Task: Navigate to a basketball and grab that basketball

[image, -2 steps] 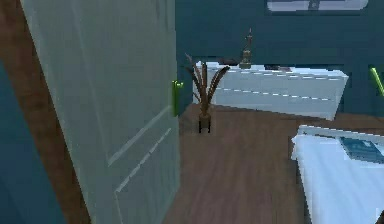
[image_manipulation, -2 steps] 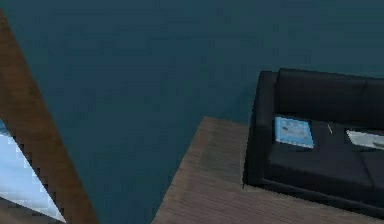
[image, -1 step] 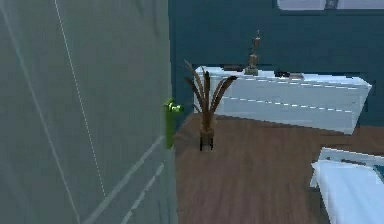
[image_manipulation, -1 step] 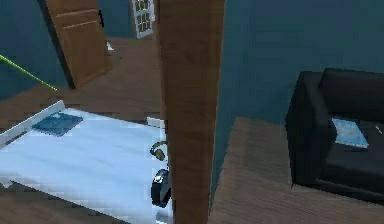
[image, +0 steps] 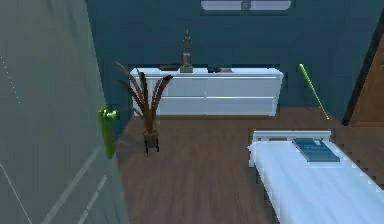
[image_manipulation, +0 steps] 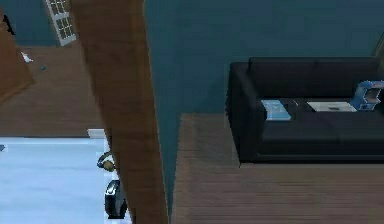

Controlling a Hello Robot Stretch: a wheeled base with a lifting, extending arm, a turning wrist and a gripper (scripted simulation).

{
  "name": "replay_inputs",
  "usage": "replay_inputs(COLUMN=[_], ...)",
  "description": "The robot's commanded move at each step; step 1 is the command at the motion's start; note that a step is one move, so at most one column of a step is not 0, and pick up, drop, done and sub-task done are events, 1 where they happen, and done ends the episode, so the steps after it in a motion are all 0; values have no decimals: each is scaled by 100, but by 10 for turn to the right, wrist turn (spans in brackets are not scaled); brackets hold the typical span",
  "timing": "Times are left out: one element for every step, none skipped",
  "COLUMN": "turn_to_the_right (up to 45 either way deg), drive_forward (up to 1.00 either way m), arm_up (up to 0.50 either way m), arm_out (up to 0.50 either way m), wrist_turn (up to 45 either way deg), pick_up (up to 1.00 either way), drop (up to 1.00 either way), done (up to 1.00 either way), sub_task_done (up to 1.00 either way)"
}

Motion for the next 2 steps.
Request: replay_inputs(turn_to_the_right=[0, 120], drive_forward=[30, 0], arm_up=[0, 0], arm_out=[0, 0], wrist_turn=[0, 0], pick_up=[0, 0], drop=[0, 0], done=[0, 0], sub_task_done=[0, 0])
